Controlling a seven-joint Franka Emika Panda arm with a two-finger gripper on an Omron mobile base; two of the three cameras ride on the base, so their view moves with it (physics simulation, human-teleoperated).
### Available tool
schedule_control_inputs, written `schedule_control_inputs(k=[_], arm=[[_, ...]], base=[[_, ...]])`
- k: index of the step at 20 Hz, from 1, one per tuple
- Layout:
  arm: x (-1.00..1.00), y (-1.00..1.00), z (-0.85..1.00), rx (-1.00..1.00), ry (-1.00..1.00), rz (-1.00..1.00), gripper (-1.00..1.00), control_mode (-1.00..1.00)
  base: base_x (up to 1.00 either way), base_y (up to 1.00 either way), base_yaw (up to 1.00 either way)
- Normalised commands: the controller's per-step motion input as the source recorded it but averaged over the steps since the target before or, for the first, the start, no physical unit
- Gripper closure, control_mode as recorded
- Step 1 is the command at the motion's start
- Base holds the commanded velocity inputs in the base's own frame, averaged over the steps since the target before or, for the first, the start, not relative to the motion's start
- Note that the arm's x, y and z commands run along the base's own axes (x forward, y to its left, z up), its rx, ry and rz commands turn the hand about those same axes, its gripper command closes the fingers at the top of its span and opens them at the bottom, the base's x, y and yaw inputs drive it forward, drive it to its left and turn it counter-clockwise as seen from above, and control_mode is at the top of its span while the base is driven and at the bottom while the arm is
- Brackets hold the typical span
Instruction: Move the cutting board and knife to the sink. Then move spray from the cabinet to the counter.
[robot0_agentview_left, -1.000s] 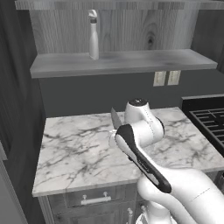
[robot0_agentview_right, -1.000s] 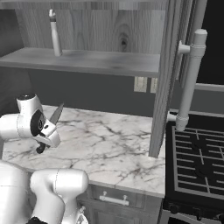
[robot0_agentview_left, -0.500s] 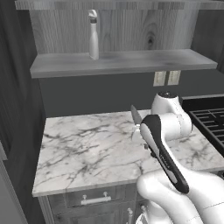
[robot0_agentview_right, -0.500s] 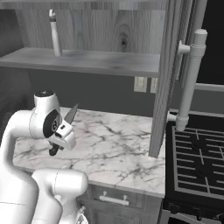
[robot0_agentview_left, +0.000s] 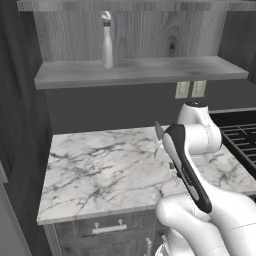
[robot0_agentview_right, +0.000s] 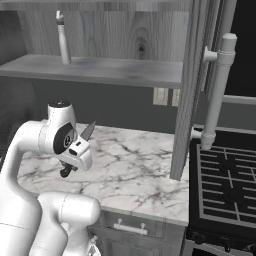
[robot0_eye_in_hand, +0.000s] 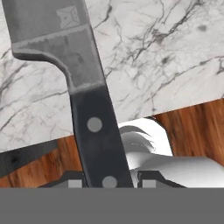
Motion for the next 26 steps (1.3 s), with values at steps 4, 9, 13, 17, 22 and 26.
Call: schedule_control_inputs(k=[4, 9, 13, 17, 22, 26], arm=[[0.0, 0.0, 0.0, 0.0, 0.0, 0.0, 1.0, -1.0], [0.0, 0.0, 0.0, 0.0, 0.0, 0.0, 1.0, -1.0], [0.0, 0.0, 0.0, 0.0, 0.0, 0.0, 1.0, -1.0], [0.0, 0.0, 0.0, 0.0, 0.0, 0.0, 1.0, 1.0], [0.0, 0.0, 0.0, 0.0, 0.0, 0.0, 1.0, 1.0], [0.0, 0.0, 0.0, 0.0, 0.0, 0.0, 1.0, 1.0]], base=[[0.0, 0.0, 0.0], [0.0, 0.0, 0.0], [0.0, 0.0, 0.0], [-0.06, 0.0, 0.0], [-0.56, 0.0, 0.0], [-0.81, 0.0, 0.0]])
